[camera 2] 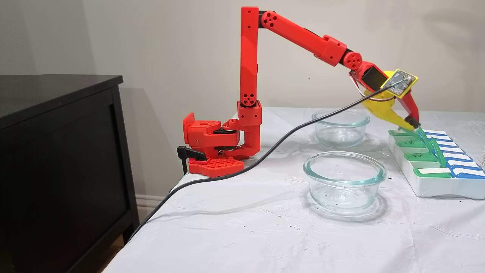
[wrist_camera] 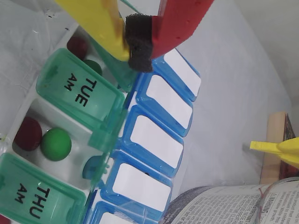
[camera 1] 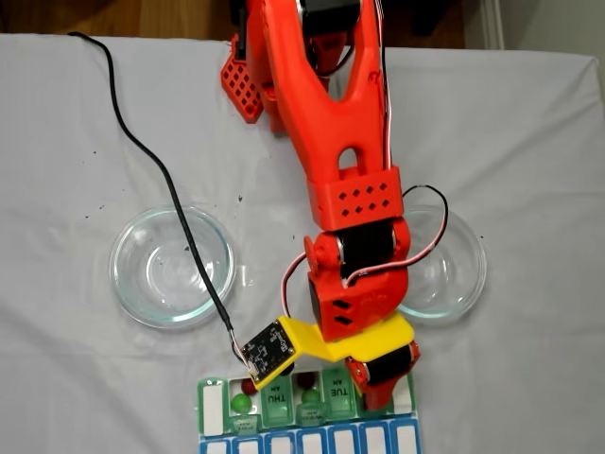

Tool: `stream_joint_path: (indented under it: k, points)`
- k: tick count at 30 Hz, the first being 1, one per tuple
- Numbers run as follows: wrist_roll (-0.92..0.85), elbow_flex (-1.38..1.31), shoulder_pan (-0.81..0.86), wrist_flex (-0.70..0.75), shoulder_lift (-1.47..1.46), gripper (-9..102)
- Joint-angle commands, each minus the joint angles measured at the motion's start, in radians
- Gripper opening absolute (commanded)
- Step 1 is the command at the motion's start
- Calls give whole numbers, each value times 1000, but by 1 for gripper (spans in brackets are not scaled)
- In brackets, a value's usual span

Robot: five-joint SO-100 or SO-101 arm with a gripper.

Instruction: Sort medicines into box.

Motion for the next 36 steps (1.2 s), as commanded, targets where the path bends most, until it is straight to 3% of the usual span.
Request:
stream_joint_path:
  k: [1,10,16,36]
  points:
    - [-32,-115,-32,110,25,0]
    - [-150,-80,-69,150,18,0]
    - [-124,-97,-58,170,-12,0]
    - [-58,-158,-86,437,-114,0]
